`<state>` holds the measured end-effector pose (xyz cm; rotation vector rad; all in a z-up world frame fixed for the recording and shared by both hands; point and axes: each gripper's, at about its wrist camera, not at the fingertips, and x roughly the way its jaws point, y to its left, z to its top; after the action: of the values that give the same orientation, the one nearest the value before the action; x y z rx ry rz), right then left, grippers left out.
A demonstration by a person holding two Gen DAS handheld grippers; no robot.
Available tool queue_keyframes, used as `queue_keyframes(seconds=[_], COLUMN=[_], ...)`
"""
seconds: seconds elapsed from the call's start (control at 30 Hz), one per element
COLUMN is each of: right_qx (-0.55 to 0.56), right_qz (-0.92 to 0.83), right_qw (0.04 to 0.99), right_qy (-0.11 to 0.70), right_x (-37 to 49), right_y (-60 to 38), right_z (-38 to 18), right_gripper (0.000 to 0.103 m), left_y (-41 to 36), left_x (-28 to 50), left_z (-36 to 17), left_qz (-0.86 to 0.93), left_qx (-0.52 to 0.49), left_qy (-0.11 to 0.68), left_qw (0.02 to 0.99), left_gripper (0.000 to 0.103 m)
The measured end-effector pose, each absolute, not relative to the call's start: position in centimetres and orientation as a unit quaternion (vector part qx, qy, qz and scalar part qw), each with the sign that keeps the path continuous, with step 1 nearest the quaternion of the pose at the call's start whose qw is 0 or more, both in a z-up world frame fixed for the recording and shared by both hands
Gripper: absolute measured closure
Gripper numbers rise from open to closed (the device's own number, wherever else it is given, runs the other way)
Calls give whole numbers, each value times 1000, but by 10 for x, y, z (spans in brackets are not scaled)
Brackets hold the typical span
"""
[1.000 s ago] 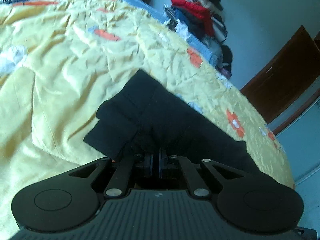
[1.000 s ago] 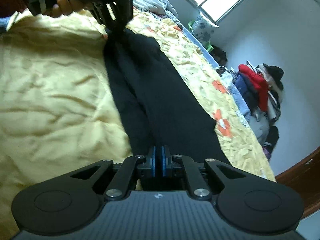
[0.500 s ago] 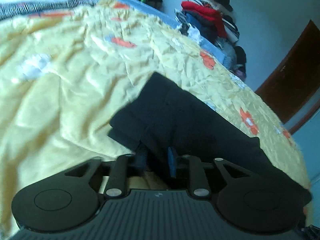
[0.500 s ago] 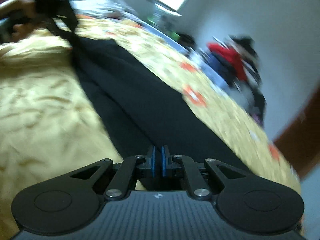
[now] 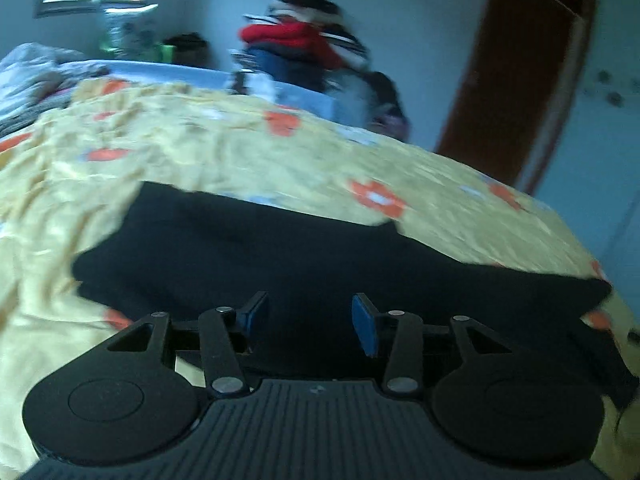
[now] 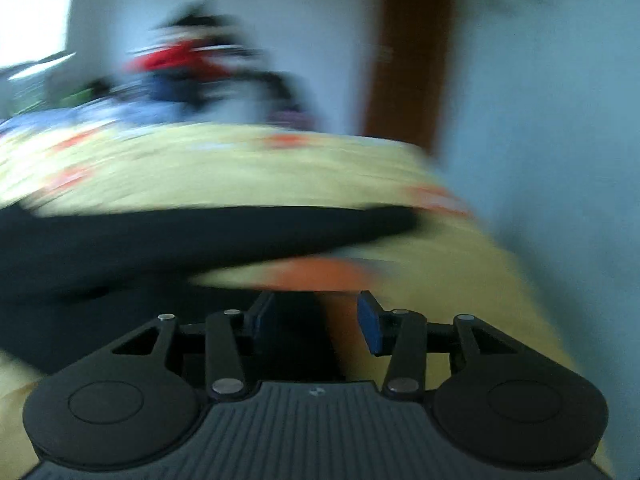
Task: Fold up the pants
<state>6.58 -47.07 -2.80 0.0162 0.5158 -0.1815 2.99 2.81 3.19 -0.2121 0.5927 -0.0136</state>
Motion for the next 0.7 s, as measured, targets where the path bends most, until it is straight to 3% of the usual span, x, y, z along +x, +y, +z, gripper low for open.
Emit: queue_keyframes(seconds=[0.13, 0.2, 0.33, 0.4, 0.43, 0.47, 0.7], right_qx=[102, 165, 255, 306, 331, 354, 414], right_qz=[-73, -11, 46, 58, 64, 66, 87], right_qw=[963, 950, 913, 900, 892, 885, 856], right_qy=[238, 265, 316, 306, 301, 296, 298], right_x=[56, 62, 69, 55, 48, 40, 14], right_y=[-523, -539, -554, -561, -565, -565, -542], right_z=[-20, -30, -55, -59, -61, -62, -68], right_gripper=[56, 56, 56, 39, 24, 15, 13], left_y=[-3, -22, -56, -69, -75, -79, -84], left_x=[42, 49, 52, 51, 51, 52, 62], left_z=[26, 21, 8, -2, -7, -13, -36], left_qz=[-45, -76, -113, -120, -122, -122, -125], left_qx=[-76, -65, -38, -26, -19, -12, -13], left_qy=[293, 291, 272, 259, 252, 248, 273], left_qw=[952, 951, 955, 958, 960, 961, 954], left_gripper=[43, 43, 32, 29, 27, 26, 24])
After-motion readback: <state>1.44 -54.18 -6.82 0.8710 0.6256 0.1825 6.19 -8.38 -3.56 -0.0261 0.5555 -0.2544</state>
